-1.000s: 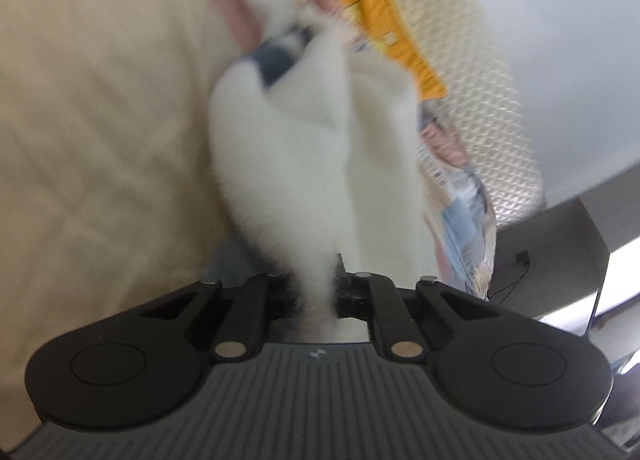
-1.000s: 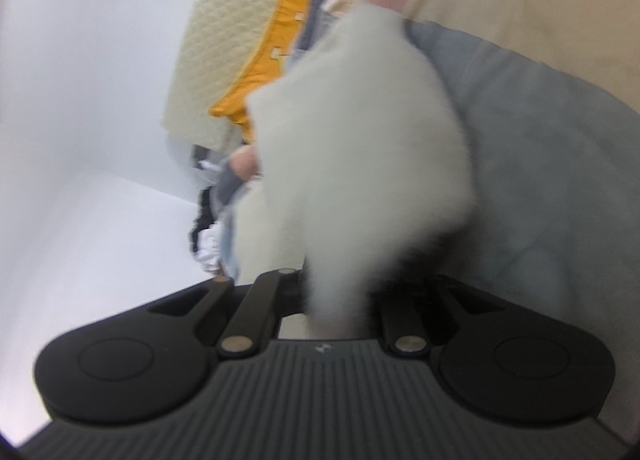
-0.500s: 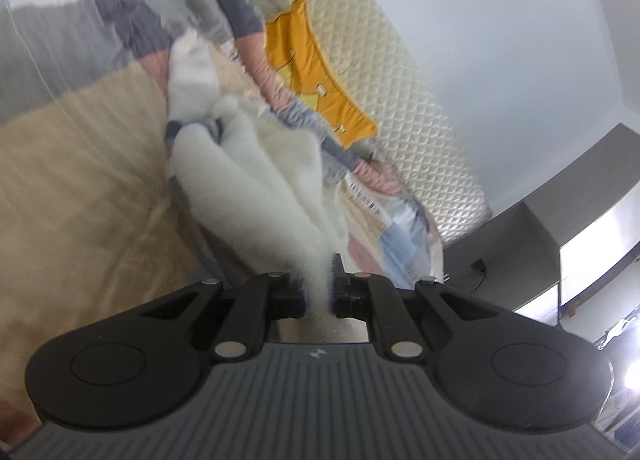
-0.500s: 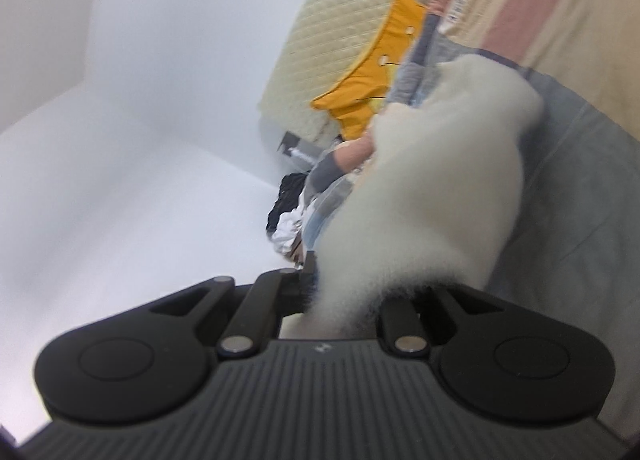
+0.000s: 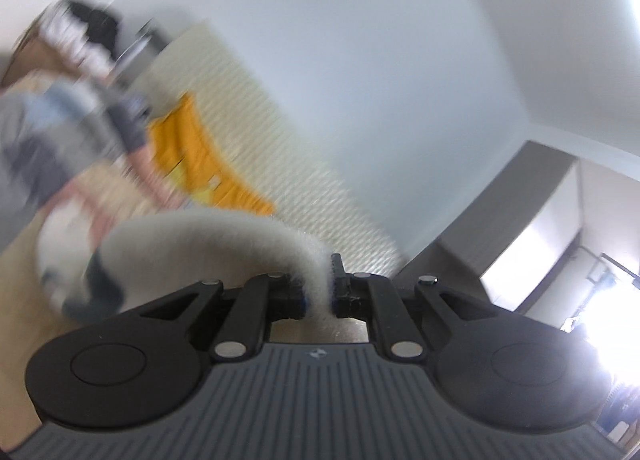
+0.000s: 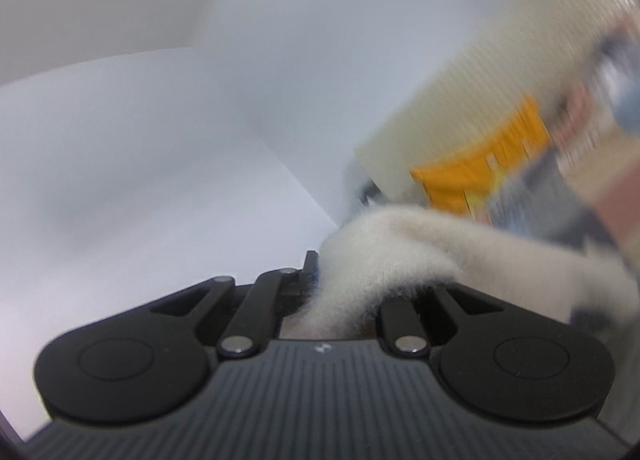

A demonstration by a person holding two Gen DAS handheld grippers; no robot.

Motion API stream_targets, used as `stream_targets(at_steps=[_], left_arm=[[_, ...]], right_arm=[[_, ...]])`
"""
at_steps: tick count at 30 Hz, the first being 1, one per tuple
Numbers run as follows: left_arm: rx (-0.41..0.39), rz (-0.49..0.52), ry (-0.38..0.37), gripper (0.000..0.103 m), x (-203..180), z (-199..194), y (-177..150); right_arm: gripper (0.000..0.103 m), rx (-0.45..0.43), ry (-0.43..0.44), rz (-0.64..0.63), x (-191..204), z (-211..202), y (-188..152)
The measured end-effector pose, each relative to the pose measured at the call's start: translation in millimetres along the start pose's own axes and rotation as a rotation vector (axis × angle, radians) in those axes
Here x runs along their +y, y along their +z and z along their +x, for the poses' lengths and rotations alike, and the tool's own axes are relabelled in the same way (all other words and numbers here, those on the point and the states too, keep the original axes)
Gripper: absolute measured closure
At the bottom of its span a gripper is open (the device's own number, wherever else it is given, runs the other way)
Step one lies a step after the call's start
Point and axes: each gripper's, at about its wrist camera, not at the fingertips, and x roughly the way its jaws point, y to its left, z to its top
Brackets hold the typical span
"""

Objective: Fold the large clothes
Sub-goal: 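Raise the fleece high with both grippers to spread it open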

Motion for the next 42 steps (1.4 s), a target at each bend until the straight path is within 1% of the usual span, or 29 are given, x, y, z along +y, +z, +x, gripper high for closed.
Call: stream_targets(at_steps=[5, 9, 12, 14, 15, 17, 19, 21, 24, 26, 28, 30, 32, 33, 36, 37, 38, 39, 40, 41, 42], left_arm=[[-0.065, 0.089, -0.087, 0.092, -78, -18, 54], [-0.125, 0.169, -0.136, 0.092, -142, -35, 90], [-0.164, 0.218, -0.196, 0.092, -186, -48, 114], [-0.187, 0.245, -0.228, 0.091, -207, -53, 124], [-0.196, 0.253, -0.23, 0.091, -215, -53, 128], [-0.197, 0.292, -0.193, 0.091, -225, -45, 131], [-0.169, 0.306, -0.15, 0.091, -221, -26, 129], [-0.123, 0.311, -0.112, 0.091, -203, 0, 123], [-0.053, 0.296, -0.081, 0.091, -162, 44, 105], [-0.024, 0.281, -0.054, 0.091, -137, 72, 94], [-0.016, 0.301, -0.019, 0.091, -108, 100, 77], [0.019, 0.318, 0.028, 0.091, -71, 134, 57], [0.07, 0.287, 0.081, 0.091, -37, 169, 44], [0.097, 0.265, 0.108, 0.091, -11, 188, 30], [0.157, 0.24, 0.191, 0.091, 42, 244, 12], [0.173, 0.221, 0.215, 0.091, 69, 270, 5], [0.191, 0.194, 0.238, 0.091, 88, 285, -2], [0.209, 0.173, 0.259, 0.091, 119, 312, -13], [0.217, 0.157, 0.276, 0.091, 137, 326, -20], [0.226, 0.147, 0.292, 0.091, 156, 343, -26], [0.242, 0.15, 0.308, 0.091, 180, 370, -31]], right_arm=[[0.09, -0.056, 0.068, -0.075, 52, -15, 60], [0.09, -0.089, 0.091, -0.203, 100, -25, 106], [0.09, -0.132, 0.114, -0.267, 125, -33, 136], [0.09, -0.159, 0.121, -0.271, 135, -36, 154], [0.09, -0.168, 0.12, -0.269, 137, -35, 160], [0.09, -0.161, 0.092, -0.278, 136, -27, 168], [0.09, -0.138, 0.054, -0.277, 121, -15, 166], [0.09, -0.092, 0.004, -0.263, 96, 1, 161], [0.09, -0.02, -0.071, -0.244, 47, 23, 142], [0.09, 0.026, -0.114, -0.235, 14, 42, 130], [0.09, 0.064, -0.146, -0.214, -17, 68, 120], [0.09, 0.106, -0.192, -0.185, -52, 97, 112], [0.09, 0.149, -0.232, -0.131, -88, 126, 102], [0.09, 0.168, -0.249, -0.109, -106, 141, 96], [0.09, 0.212, -0.294, -0.095, -149, 176, 74], [0.09, 0.225, -0.308, -0.088, -153, 180, 70], [0.089, 0.237, -0.322, -0.082, -154, 180, 66], [0.089, 0.251, -0.339, -0.078, -169, 193, 59], [0.089, 0.261, -0.349, -0.073, -163, 189, 54], [0.089, 0.269, -0.354, -0.061, -172, 196, 47], [0.089, 0.275, -0.36, -0.046, -186, 204, 41]])
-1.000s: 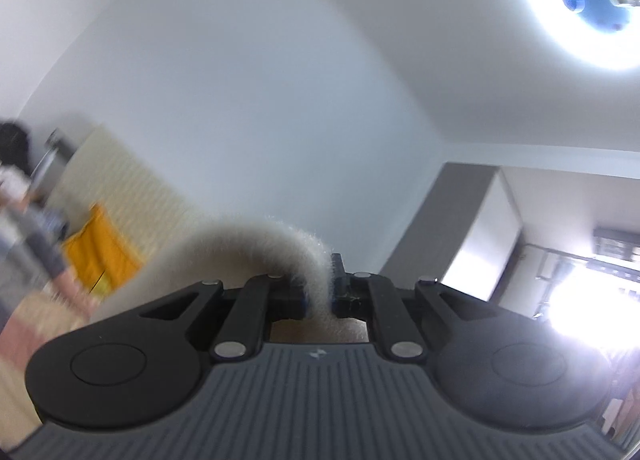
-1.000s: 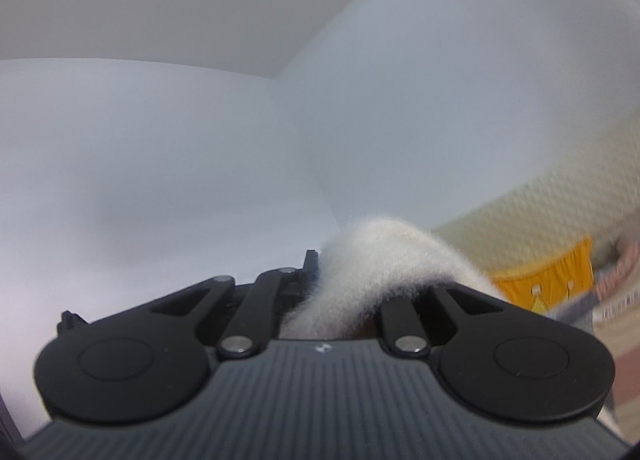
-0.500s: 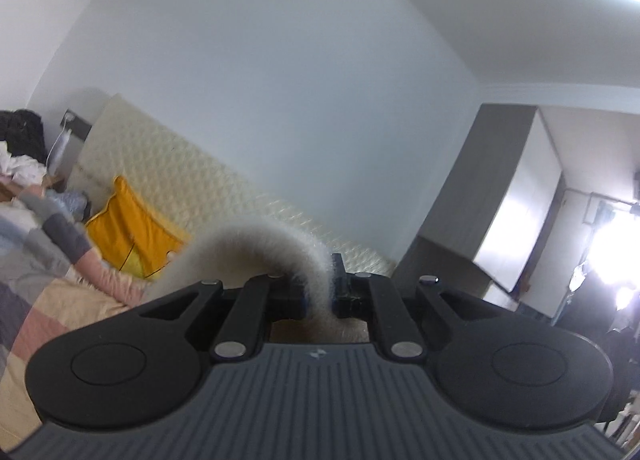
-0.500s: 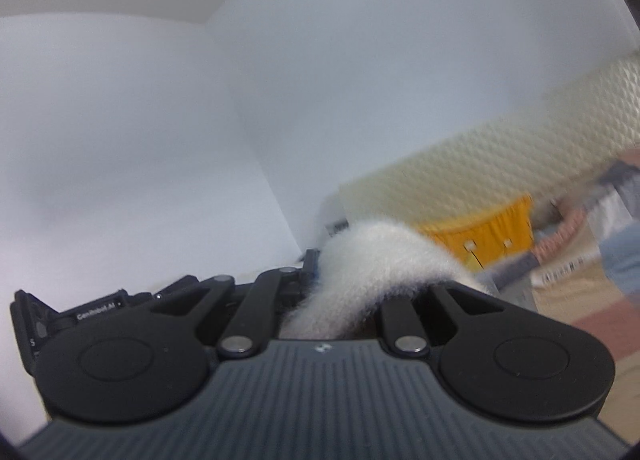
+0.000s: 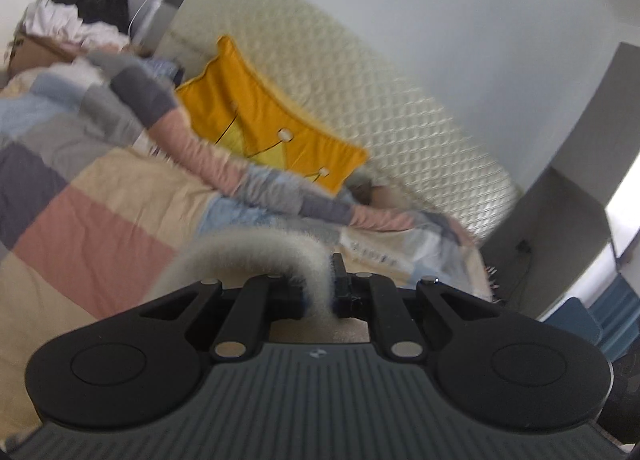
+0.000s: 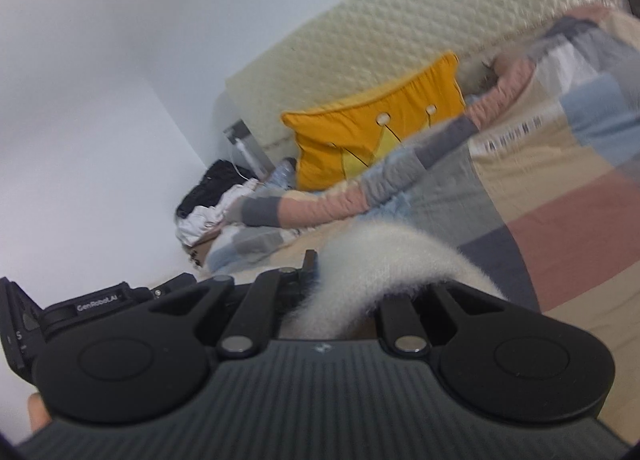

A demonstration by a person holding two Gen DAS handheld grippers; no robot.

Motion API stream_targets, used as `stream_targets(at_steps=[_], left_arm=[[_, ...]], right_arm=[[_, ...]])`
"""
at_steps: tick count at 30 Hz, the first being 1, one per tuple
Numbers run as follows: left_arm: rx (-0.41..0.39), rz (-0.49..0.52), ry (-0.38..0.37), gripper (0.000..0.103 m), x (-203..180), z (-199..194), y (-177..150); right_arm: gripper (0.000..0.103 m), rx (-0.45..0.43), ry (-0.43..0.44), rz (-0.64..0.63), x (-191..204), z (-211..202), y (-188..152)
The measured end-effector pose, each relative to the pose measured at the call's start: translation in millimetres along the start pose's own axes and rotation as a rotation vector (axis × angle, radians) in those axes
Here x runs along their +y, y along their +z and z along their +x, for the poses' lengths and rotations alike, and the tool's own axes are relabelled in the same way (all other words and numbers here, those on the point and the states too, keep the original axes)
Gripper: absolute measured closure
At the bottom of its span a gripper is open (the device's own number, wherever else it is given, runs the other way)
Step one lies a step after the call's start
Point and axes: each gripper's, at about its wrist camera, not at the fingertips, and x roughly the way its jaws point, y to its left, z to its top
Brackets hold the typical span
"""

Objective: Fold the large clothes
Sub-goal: 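Raise the fleece high with both grippers to spread it open, then lower the spread fleece onto the bed with both grippers and open them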

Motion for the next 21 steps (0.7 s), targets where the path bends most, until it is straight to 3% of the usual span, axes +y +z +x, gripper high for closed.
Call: stream_targets(at_steps=[3, 5, 11, 15, 19, 20, 21], left_arm=[[0.039, 0.084, 0.051, 0.09, 29, 80, -7], [0.06, 0.164, 0.08, 0.09, 37, 110, -16], [0.187, 0.14, 0.151, 0.089, 83, 208, -44], [0.241, 0.135, 0.181, 0.087, 102, 241, -60], [0.259, 0.142, 0.154, 0.086, 104, 233, -65], [0.259, 0.133, 0.143, 0.082, 106, 230, -64], [0.265, 0.124, 0.142, 0.072, 106, 226, -62]], right_arm=[[0.089, 0.016, -0.005, 0.043, -31, 41, -13], [0.089, 0.033, -0.013, 0.041, -51, 71, -24], [0.089, 0.142, -0.086, 0.038, -106, 154, -49], [0.089, 0.192, -0.096, 0.031, -128, 180, -63], [0.087, 0.195, -0.064, 0.019, -132, 179, -69], [0.085, 0.194, -0.053, 0.033, -134, 178, -68], [0.077, 0.196, -0.045, 0.044, -133, 175, -67]])
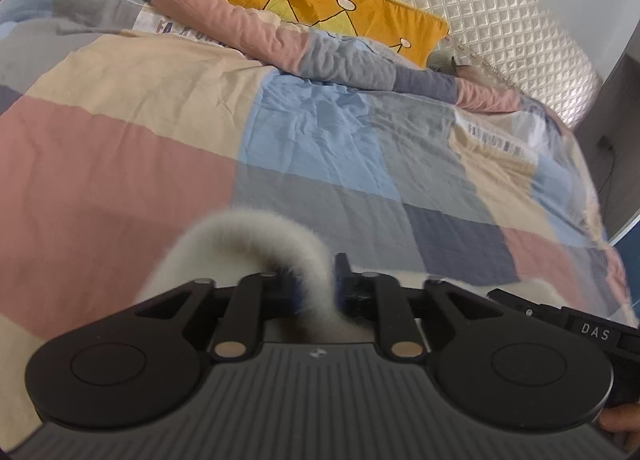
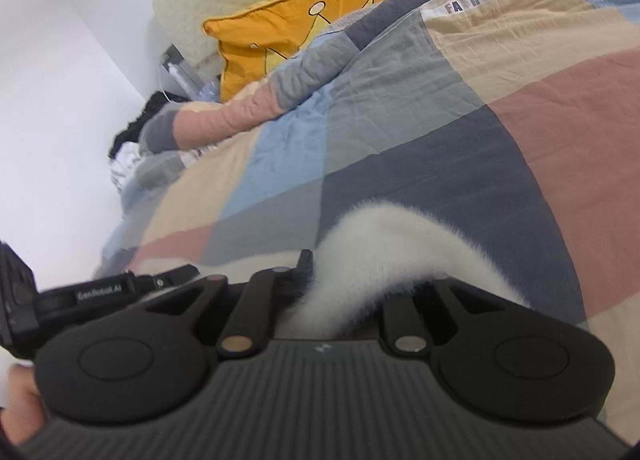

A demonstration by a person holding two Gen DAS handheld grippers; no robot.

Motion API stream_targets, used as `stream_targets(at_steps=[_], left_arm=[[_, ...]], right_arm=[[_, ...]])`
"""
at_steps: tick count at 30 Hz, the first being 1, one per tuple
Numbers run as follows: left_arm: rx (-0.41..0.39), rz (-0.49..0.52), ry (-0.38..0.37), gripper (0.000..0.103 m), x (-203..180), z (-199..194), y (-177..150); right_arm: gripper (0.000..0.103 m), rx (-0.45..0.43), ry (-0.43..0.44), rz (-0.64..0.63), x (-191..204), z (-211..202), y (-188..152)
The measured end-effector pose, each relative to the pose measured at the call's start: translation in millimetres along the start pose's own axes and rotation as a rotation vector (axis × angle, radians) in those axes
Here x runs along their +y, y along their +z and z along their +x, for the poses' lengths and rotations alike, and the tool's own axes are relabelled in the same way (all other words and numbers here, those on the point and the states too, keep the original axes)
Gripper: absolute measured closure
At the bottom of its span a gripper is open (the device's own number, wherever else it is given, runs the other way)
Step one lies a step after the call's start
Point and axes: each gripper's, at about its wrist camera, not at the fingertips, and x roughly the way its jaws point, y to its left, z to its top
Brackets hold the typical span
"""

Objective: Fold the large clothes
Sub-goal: 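Lower the spread fleece onto the bed with both grippers and open them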

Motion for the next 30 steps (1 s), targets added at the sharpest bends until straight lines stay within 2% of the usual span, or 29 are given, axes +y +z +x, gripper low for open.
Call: stream_targets(at_steps=[1, 2, 3, 4, 6, 12, 17, 19, 22, 26, 28, 30], left_arm=[[0.005, -0.01, 0.011, 0.059, 0, -7, 0], [0.005, -0.019, 0.021, 0.054, -3, -23, 0], [-0.004, -0.022, 0.018, 0.048, -6, -38, -2], [-0.019, -0.015, 0.017, 0.043, -7, -48, -3], [-0.029, 0.018, 0.027, 0.042, -17, -77, -10], [-0.046, 0.095, 0.019, 0.042, -42, -142, -44], [-0.102, 0.126, 0.001, 0.042, -64, -206, -74], [-0.125, 0.133, -0.03, 0.042, -72, -234, -81], [-0.148, 0.156, -0.04, 0.042, -87, -269, -94], [-0.162, 0.213, -0.043, 0.042, -104, -301, -122], [-0.169, 0.249, -0.034, 0.042, -112, -310, -136], [-0.169, 0.237, -0.045, 0.042, -116, -316, -148]], right_arm=[[0.069, 0.004, 0.007, 0.004, 2, -4, 0], [0.052, 0.003, 0.02, 0.004, 3, -8, 0], [0.039, -0.004, 0.033, -0.001, 7, -15, -2], [0.035, -0.015, 0.034, -0.01, 12, -24, -5], [0.029, -0.021, 0.016, -0.025, 24, -44, -10], [0.029, -0.06, -0.008, -0.09, 54, -113, -36], [0.029, -0.103, -0.047, -0.124, 78, -171, -62], [0.029, -0.119, -0.065, -0.127, 86, -193, -71], [0.029, -0.138, -0.102, -0.219, 103, -223, -85], [0.03, -0.185, -0.191, -0.374, 129, -260, -107], [0.03, -0.205, -0.191, -0.388, 134, -277, -118], [0.03, -0.219, -0.185, -0.374, 134, -291, -128]])
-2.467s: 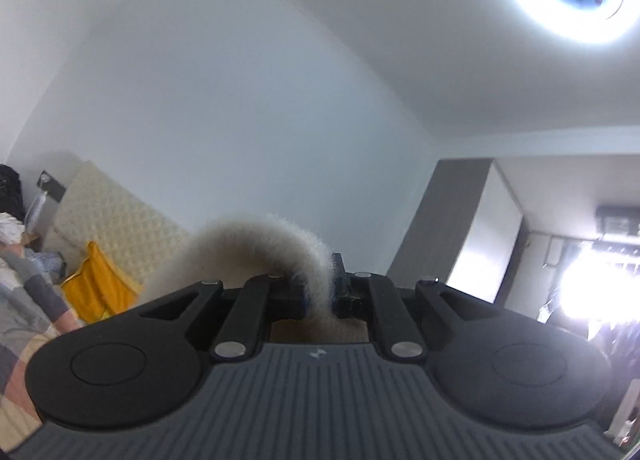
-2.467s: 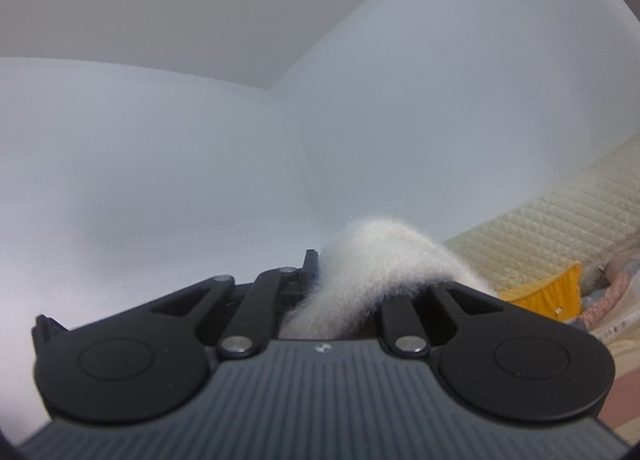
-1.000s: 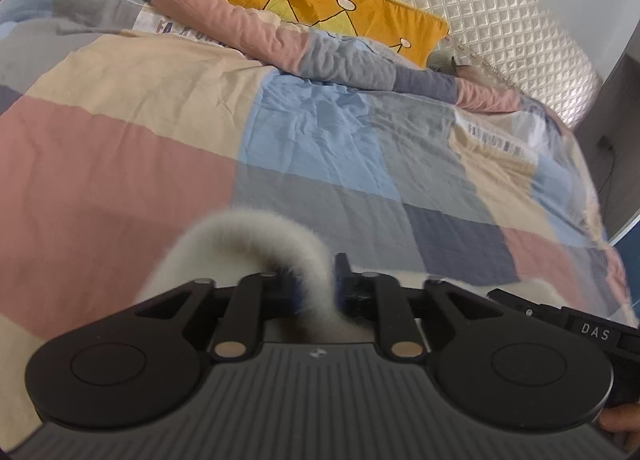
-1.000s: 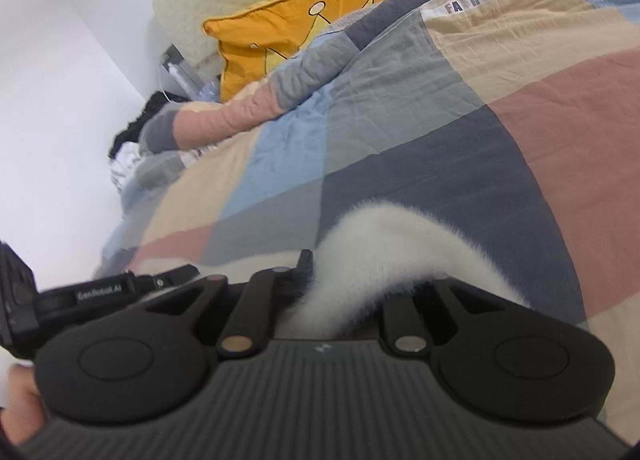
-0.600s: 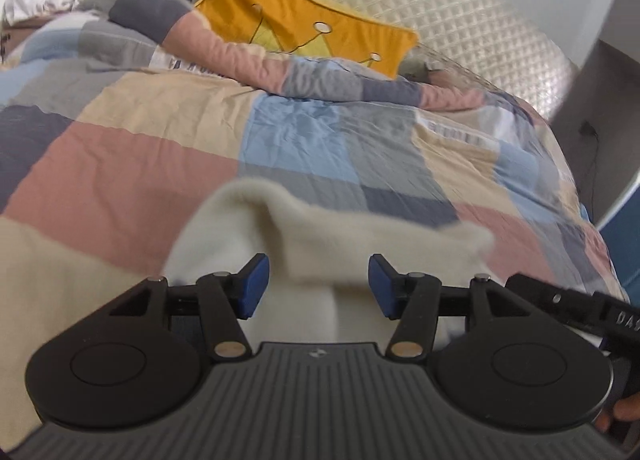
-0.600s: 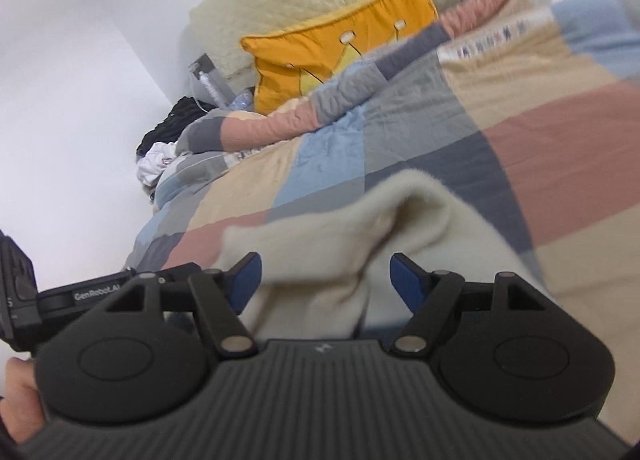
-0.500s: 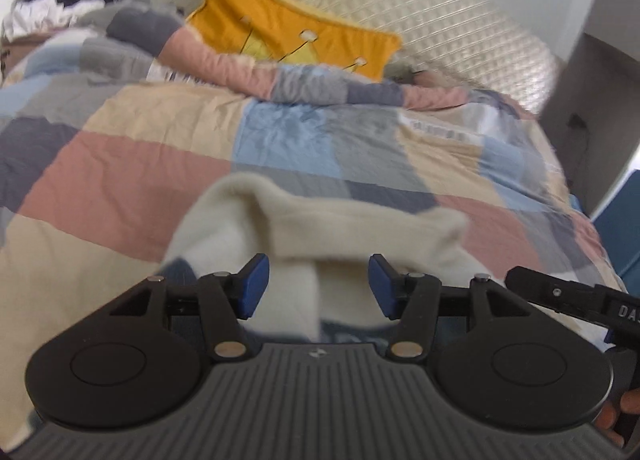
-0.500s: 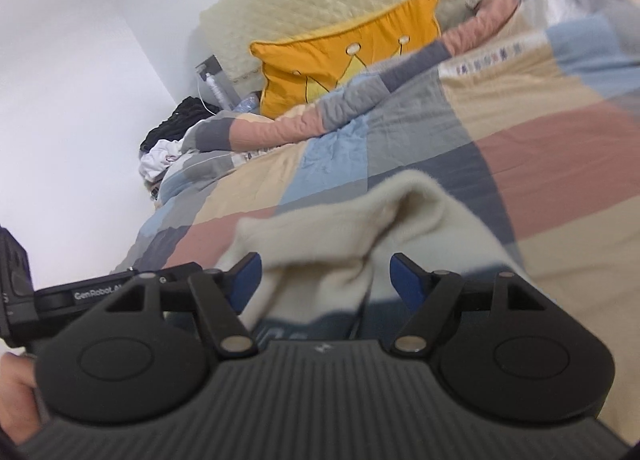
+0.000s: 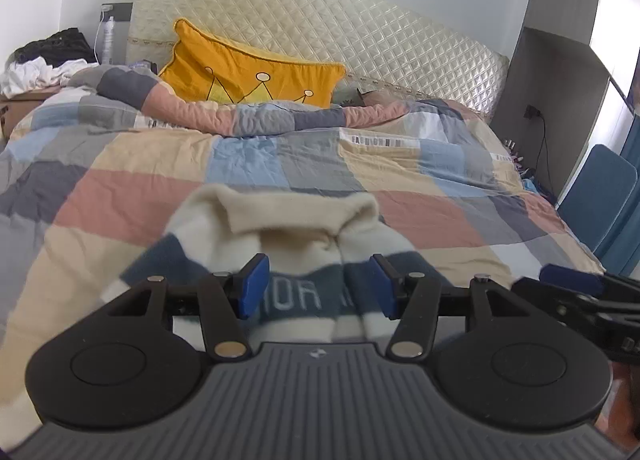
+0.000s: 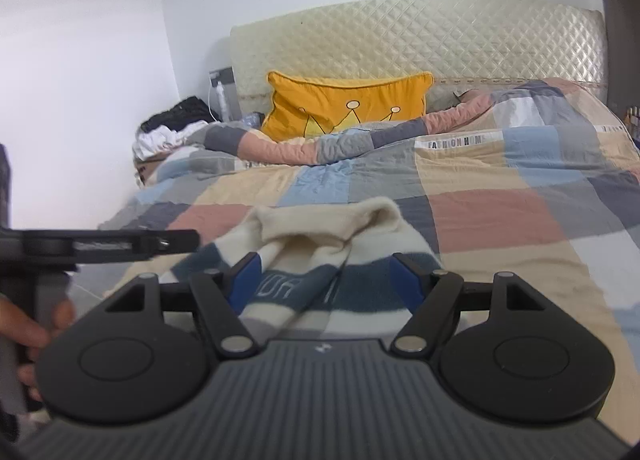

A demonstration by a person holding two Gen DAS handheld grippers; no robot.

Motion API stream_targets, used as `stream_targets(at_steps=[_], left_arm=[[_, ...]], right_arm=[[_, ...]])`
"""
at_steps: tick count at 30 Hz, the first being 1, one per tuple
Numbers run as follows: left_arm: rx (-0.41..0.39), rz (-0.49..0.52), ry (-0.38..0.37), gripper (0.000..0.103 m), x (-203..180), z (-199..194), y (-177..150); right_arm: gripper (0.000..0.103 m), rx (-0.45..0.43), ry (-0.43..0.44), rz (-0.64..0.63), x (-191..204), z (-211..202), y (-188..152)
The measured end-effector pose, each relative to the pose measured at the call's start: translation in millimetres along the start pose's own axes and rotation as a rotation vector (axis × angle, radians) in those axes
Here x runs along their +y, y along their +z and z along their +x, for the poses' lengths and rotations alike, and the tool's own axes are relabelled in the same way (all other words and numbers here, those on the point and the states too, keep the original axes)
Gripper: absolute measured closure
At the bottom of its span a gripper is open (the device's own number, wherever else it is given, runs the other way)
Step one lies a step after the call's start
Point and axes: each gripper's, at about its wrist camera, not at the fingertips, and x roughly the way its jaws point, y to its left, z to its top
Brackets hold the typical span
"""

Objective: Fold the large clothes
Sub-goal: 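Lower the spread fleece onto the bed with both grippers and open them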

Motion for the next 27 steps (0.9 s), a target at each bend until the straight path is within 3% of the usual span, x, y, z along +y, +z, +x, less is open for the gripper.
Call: stream_targets(at_steps=[4, 10, 17, 21, 27], left_arm=[[0.007, -0.003, -0.014, 0.042, -14, -7, -16], [0.059, -0.005, 0.016, 0.042, -23, 15, -28], [0.142, -0.054, 0.129, 0.042, -9, 86, -28], [0.18, -0.11, 0.175, 0.042, 5, 129, -28], [0.213, -0.093, 0.231, 0.043, 13, 186, -20]], right_arm=[[0.03, -0.033, -0.016, 0.018, -3, -16, -20], [0.03, -0.005, -0.032, 0.066, -13, -8, -39], [0.03, -0.054, -0.045, 0.134, -27, -12, -49], [0.03, -0.017, -0.061, 0.151, -36, 2, -54], [0.03, 0.015, -0.062, 0.2, -46, 29, -53]])
